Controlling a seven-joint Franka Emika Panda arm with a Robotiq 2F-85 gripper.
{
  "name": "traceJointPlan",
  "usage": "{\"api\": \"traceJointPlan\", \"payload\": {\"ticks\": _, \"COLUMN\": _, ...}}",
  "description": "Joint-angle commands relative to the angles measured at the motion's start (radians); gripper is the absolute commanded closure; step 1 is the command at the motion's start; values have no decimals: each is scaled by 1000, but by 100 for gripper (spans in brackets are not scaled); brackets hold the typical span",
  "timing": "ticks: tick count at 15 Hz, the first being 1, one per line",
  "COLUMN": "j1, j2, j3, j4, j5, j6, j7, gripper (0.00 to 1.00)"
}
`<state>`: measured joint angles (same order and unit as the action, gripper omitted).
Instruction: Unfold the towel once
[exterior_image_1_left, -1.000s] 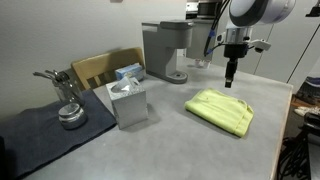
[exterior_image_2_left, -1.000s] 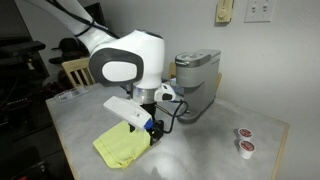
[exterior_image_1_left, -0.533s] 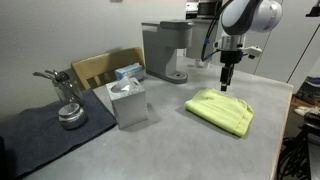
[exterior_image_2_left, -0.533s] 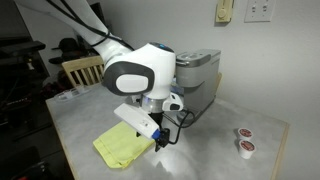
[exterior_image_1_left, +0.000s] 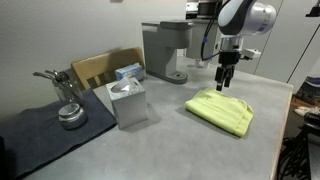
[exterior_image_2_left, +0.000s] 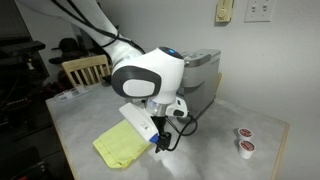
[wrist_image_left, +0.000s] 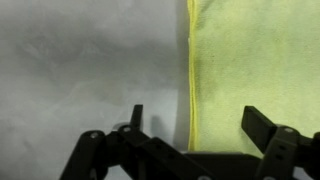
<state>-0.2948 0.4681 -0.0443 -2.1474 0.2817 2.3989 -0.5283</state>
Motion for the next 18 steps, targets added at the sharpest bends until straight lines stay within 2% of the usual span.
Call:
{"api": "traceJointPlan", "payload": {"ticks": 1, "j1": -31, "j2": 11, "j3": 26, "j4": 34, "j5": 28, "j6": -75, "j7": 23, "gripper": 0}}
{"api": "traceJointPlan", "payload": {"ticks": 18, "j1": -18, "j2": 101, "j3": 25, "j4": 102, "j5": 0, "j6": -136, "j7": 44, "gripper": 0}}
